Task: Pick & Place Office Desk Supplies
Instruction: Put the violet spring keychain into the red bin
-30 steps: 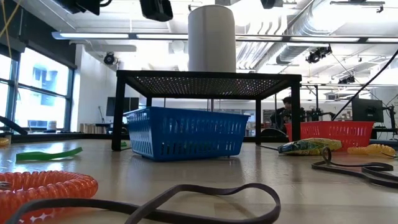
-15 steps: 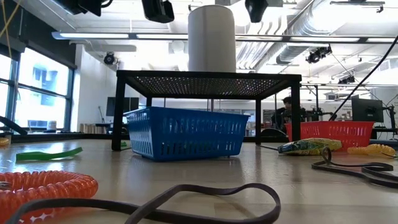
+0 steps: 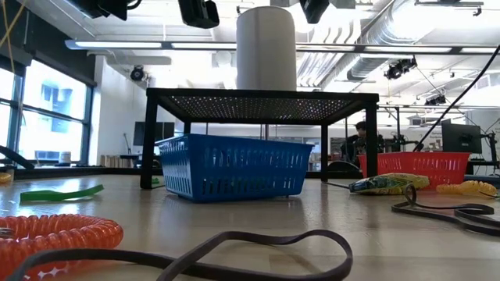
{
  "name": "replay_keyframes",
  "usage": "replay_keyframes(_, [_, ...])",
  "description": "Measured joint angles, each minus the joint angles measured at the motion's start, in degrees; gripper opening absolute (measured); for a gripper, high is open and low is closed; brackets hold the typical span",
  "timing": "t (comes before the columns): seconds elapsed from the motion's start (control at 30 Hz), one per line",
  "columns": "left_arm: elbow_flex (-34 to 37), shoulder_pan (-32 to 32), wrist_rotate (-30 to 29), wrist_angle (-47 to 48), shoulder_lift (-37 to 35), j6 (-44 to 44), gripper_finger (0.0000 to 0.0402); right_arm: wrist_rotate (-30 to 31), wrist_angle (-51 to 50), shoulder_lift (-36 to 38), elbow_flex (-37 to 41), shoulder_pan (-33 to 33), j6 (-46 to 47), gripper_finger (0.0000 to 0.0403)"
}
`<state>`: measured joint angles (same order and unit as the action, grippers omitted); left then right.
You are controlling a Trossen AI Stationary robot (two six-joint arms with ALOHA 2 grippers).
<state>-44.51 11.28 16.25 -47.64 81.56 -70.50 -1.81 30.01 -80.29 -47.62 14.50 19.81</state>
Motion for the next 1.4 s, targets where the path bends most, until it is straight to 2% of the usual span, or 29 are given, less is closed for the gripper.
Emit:
replay_keyframes(0.4, [0.0, -1.2, 0.98, 2.46, 0.0, 1.58, 0.0003, -1.65, 3.12, -1.58, 0.0, -0.06, -1.07, 0.011])
replay_keyframes(0.7, [0.0, -1.19, 1.29, 3.06, -0.01, 1.67, 0.0003, -1.61, 3.22, -1.58, 0.0, -0.07, -3.53, 0.0015])
replay_keyframes(0.97, [0.0, -1.16, 0.26, 3.06, -0.02, 2.34, 0.0004, -2.09, 3.19, -1.58, 0.0, 0.18, -4.77, 0.0008])
replay_keyframes(1.07, [0.0, -0.44, -1.42, 3.04, -0.02, 4.17, 0.0023, -2.26, 3.16, -1.58, 0.0, 0.58, -4.62, 0.0008])
replay_keyframes(1.4, [0.0, -0.19, -3.08, 2.99, 0.0, 4.24, 0.0148, -4.21, -2.42, -1.24, 0.0, 2.28, 1.16, 0.0005])
